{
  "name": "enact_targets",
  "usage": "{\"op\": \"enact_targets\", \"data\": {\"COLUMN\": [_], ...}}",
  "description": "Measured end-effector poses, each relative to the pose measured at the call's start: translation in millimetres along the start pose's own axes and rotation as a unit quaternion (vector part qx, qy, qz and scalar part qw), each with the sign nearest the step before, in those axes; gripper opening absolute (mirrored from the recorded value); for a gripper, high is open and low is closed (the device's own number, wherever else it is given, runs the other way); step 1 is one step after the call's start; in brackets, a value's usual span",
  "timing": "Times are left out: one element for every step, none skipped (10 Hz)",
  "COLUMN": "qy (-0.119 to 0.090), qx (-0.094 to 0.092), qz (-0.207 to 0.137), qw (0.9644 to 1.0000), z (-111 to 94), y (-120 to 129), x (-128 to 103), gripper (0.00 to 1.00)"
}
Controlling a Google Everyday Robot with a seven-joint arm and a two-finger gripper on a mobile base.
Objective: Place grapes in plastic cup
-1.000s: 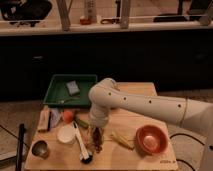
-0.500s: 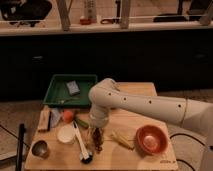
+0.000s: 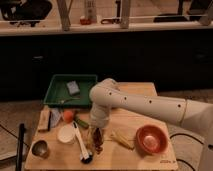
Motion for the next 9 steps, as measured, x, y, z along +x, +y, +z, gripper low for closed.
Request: {"op": "enact_targets", "data": {"qy": [-0.002, -0.004, -0.006, -0.008, -0.010, -0.012, -0.013, -0.015, -0.017], "qx": [0.001, 0.001, 0.001, 0.002, 0.002, 0.003, 0.004, 0.006, 0.008], "qz": [0.001, 0.001, 0.001, 0.000, -0.001, -0.002, -0.003, -0.004, -0.006], "qw": [1.0000, 1.0000, 1.0000, 1.0000, 0.9999, 0.9999, 0.9999, 0.9999, 0.9998], "z": [2, 5, 8, 10, 12, 14, 15, 16, 16], "y": [1, 1, 2, 1, 0, -1, -2, -2, -2], "x": [1, 2, 2, 4, 5, 6, 7, 7, 8], "gripper": [0.58, 0.68, 0.76, 0.80, 0.80, 0.80, 0.80, 0.80, 0.80]}}
